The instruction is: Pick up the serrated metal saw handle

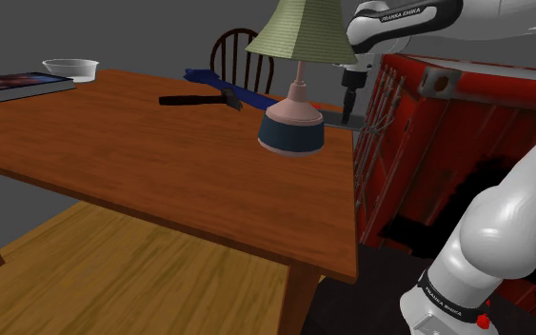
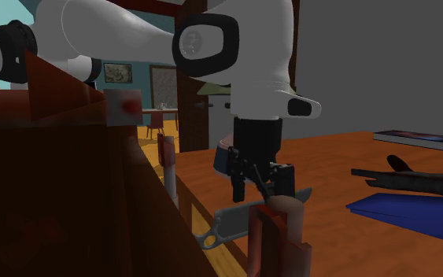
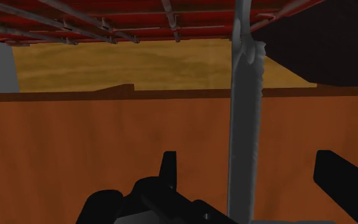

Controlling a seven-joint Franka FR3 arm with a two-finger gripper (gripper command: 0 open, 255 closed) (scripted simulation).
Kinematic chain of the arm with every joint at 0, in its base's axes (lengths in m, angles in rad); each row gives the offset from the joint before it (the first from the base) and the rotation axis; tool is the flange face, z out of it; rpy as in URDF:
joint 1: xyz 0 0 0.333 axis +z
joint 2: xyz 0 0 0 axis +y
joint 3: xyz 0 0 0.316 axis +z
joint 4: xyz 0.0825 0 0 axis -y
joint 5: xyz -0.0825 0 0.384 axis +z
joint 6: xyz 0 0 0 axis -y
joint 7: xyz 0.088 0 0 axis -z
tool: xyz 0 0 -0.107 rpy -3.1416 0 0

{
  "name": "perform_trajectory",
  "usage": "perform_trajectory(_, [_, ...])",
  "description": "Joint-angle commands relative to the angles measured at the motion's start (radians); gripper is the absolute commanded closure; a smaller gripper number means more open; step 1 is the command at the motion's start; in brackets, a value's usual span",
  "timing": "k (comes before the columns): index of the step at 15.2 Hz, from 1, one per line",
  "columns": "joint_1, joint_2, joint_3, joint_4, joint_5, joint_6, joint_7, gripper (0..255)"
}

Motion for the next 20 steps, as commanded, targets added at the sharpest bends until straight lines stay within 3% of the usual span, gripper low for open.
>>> perform_trajectory(1, [0.000, 0.000, 0.000, -0.004, 0.000, 0.004, 0.000, 255])
perform_trajectory(10, [0.000, 0.001, 0.000, -0.003, 0.000, 0.005, 0.000, 255])
perform_trajectory(20, [0.002, 0.007, 0.004, 0.137, 0.005, -0.130, -0.005, 255])
